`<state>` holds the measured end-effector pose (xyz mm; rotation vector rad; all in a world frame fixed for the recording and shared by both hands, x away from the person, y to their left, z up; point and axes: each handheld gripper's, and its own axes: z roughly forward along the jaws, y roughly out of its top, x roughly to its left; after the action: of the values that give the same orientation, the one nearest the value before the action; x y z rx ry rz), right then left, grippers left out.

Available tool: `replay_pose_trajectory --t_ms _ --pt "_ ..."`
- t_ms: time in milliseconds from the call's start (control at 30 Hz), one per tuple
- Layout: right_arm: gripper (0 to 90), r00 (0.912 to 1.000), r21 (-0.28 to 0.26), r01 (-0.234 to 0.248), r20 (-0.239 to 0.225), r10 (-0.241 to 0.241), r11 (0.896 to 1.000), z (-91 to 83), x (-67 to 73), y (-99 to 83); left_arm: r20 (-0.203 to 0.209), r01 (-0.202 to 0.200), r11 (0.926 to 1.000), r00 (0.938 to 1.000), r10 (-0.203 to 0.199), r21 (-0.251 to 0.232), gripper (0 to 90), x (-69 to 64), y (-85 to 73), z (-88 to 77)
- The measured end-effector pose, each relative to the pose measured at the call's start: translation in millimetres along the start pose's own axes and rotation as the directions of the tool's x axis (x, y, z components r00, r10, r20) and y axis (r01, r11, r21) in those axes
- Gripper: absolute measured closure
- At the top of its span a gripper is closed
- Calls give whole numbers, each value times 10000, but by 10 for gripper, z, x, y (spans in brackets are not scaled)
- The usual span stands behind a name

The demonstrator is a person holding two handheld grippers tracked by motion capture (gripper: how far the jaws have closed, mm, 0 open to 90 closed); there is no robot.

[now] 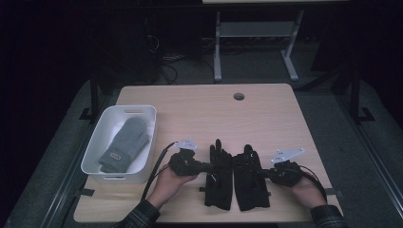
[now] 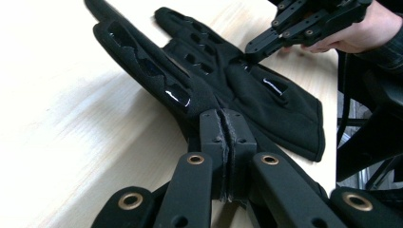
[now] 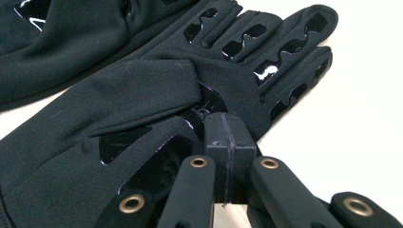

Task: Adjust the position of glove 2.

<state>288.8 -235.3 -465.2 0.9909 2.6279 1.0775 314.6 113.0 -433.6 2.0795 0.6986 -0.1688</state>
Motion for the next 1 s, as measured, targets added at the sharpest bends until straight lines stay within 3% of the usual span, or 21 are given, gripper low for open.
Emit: replay_pose_trajectory --t_ms 600,1000 --pt "900 9987 86 313 -413 -310 9995 259 161 267 -27 167 9980 9999 -169 -615 878 102 85 -141" --pt "900 9958 40 439 -808 -434 9990 453 265 453 123 -125 9980 9998 133 -613 878 84 207 -85"
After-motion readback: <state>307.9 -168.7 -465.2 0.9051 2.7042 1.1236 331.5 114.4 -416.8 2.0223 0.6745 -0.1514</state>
